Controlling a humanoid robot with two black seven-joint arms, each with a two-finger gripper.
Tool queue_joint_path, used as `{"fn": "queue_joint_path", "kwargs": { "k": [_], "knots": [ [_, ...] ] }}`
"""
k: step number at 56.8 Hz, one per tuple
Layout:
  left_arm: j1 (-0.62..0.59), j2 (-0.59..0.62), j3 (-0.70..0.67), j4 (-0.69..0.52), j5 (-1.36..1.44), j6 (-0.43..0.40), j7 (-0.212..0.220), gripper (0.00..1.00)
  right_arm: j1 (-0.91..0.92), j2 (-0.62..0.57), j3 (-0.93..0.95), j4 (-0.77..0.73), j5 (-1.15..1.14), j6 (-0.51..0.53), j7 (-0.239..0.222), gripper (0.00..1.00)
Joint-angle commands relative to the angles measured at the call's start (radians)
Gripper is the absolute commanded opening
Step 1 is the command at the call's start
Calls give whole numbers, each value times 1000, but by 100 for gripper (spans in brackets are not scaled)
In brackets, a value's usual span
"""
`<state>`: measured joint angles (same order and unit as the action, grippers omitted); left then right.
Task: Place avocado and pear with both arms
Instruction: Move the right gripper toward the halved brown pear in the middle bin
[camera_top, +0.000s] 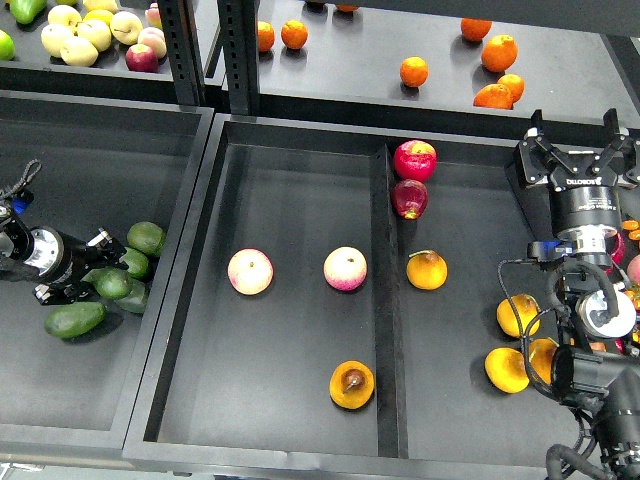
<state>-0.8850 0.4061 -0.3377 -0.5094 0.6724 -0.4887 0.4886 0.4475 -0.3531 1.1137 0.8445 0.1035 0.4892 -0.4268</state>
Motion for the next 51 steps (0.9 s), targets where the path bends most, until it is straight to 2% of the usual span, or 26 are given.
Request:
{"fn": "queue_joint_path", "kwargs": {
  "k": [1,25,35,51],
  "knots": [
    [-3,-4,-3,0,-1,0,0,98,31,-64,-149,-12,-37,0,-62,99],
    [-19,-32,-40,0,-1,0,0,99,287,-199,-693,-28,-51,0,-62,99],
    [-19,-59,-47,0,-2,0,0,99,382,-195,-896,-44,-94,0,-62,99],
    [-17,-79,-58,3,-2,0,0,99,433,-93,-982,-81,-202,0,-62,99]
  ]
}}
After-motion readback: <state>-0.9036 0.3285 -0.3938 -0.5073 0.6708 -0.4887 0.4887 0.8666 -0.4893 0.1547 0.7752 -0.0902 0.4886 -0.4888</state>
